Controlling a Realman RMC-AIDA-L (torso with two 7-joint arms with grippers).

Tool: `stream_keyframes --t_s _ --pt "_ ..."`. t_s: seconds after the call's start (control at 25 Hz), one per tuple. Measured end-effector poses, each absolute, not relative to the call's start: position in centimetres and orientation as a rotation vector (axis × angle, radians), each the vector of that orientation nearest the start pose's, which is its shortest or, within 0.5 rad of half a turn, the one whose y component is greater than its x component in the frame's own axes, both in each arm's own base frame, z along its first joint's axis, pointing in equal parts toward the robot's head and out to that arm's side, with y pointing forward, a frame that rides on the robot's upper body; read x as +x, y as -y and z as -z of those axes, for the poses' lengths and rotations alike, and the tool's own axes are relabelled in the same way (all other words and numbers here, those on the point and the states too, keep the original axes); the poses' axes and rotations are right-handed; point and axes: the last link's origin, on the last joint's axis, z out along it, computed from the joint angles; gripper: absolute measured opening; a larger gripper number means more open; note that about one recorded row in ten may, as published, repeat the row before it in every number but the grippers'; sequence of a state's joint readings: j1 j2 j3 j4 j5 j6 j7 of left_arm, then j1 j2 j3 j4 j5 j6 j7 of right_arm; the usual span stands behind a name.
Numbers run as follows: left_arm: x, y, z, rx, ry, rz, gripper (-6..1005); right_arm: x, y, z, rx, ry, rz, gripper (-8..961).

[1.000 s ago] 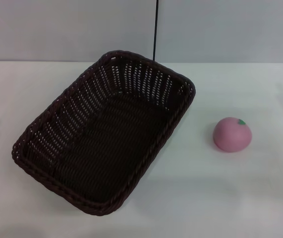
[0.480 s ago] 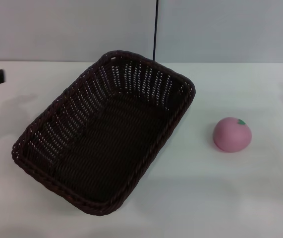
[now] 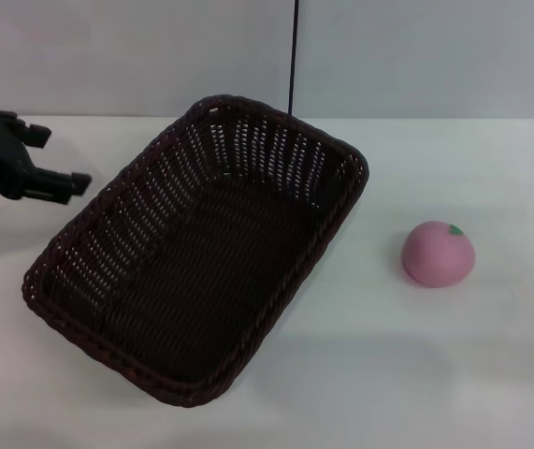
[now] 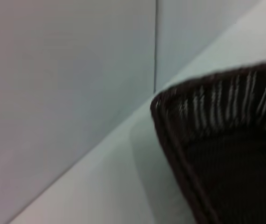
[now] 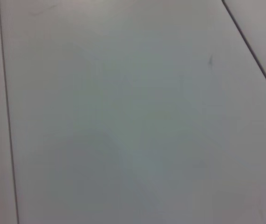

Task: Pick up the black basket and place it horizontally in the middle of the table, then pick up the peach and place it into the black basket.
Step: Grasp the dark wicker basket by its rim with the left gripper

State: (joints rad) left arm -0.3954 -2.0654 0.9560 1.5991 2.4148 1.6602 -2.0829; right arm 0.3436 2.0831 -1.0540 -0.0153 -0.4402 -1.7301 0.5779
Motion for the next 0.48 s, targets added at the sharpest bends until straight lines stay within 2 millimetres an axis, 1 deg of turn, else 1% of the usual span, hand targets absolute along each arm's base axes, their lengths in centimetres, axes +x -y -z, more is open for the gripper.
stream_keyframes --t_s 0.04,0.08,0.16,0.24,0.48 --pt "-22.2 -33.0 -10.3 -2.540 0.650 -0.170 645 31.9 -26.7 -3.5 -1.474 -0.464 -1.242 721" --pt "-21.5 -33.5 -9.7 -2.534 0.651 -0.236 652 31.9 -26.8 -3.5 -1.474 -0.463 -1.243 721" --pt "-21.2 -33.7 -9.6 -2.534 0.652 -0.248 665 31.8 -26.8 -3.5 -1.475 -0.462 -1.244 721" --pt "-20.5 -34.1 -9.1 -2.536 0.653 -0.291 822 31.7 -26.9 -3.5 -1.477 -0.459 -1.247 721" --pt "-19.5 -34.4 -8.1 -2.554 0.665 -0.354 817 31.5 -27.3 -3.7 -1.479 -0.441 -1.255 721"
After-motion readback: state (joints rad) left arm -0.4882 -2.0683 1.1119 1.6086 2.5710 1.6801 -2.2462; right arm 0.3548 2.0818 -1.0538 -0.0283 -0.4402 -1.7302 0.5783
